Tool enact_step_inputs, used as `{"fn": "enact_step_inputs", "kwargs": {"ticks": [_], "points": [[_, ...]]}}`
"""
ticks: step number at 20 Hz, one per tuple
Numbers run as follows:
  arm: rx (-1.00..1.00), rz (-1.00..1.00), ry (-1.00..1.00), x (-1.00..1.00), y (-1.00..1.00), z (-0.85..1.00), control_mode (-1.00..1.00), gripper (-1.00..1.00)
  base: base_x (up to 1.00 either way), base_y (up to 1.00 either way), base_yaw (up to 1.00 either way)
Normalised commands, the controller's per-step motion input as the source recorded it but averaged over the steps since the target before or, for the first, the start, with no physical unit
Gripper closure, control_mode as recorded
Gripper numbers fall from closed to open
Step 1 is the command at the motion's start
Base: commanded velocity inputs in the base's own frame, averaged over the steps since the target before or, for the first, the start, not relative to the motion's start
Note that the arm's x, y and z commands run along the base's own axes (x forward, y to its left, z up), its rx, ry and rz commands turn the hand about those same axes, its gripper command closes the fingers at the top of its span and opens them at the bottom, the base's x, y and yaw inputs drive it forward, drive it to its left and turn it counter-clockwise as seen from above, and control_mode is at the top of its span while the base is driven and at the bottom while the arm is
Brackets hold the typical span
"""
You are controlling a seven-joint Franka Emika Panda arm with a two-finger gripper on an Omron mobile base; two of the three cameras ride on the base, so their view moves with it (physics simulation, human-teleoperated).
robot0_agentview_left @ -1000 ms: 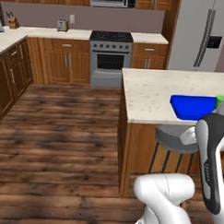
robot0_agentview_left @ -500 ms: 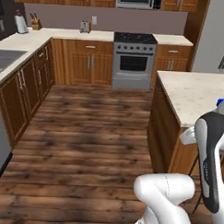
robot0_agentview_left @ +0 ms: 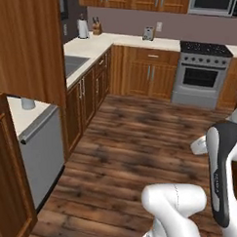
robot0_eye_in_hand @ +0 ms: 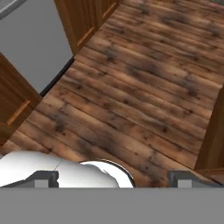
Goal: There is a tray on the dining counter. Grab the cup, mug, and pitcher and place them on the tray. The pitcher may be placed next to the tray if it cannot fit the tray.
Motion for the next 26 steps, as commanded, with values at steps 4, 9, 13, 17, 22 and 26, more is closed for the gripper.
{"fn": "enact_step_inputs", "kwargs": {"ticks": [4,9,13,17,22,26], "points": [[0.00,0.00,0.00,0.00,0.00,0.00,1.00,-1.00,0.90,0.24,0.51],[0.00,0.00,0.00,0.00,0.00,0.00,1.00,-1.00,0.73,-0.16,0.40],[0.00,0.00,0.00,0.00,0.00,0.00,1.00,-1.00,0.74,-0.34,0.32],[0.00,0.00,0.00,0.00,0.00,0.00,1.00,-1.00,0.78,-0.26,0.33],[0.00,0.00,0.00,0.00,0.00,0.00,1.00,-1.00,0.69,-0.04,0.37],[0.00,0.00,0.00,0.00,0.00,0.00,1.00,-1.00,0.54,0.00,0.44]]}}
